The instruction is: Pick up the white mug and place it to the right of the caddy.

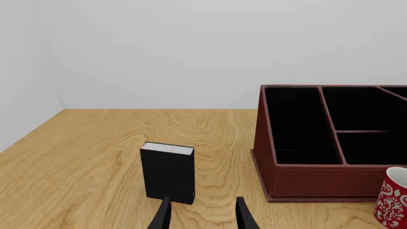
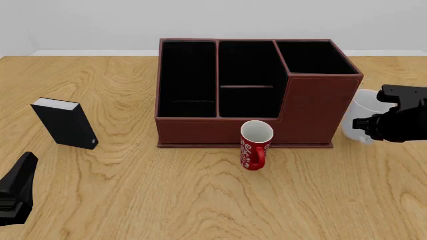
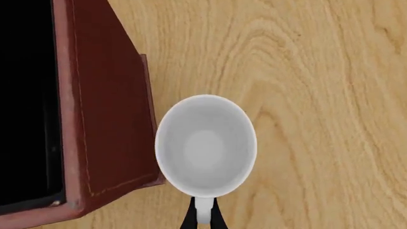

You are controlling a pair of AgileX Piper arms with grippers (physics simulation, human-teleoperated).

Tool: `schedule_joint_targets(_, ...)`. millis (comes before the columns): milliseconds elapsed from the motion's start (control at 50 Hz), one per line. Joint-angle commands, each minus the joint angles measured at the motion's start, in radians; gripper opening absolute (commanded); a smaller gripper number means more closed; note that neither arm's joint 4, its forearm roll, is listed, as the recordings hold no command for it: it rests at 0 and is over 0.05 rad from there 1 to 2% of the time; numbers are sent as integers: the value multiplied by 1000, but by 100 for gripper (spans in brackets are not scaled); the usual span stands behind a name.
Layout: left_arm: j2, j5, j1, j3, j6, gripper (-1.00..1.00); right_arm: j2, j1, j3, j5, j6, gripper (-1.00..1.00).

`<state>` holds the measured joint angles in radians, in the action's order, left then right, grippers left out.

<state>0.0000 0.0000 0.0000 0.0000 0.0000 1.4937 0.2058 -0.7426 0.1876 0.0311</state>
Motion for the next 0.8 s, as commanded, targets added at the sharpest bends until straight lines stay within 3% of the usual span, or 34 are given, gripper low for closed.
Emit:
schedule_joint_targets(20, 0, 0, 0, 0, 0, 100, 31, 1, 8, -30, -19, -100)
schedule_joint_targets(800, 0, 0, 0, 0, 0, 100, 136, 5, 18, -93, -44, -100)
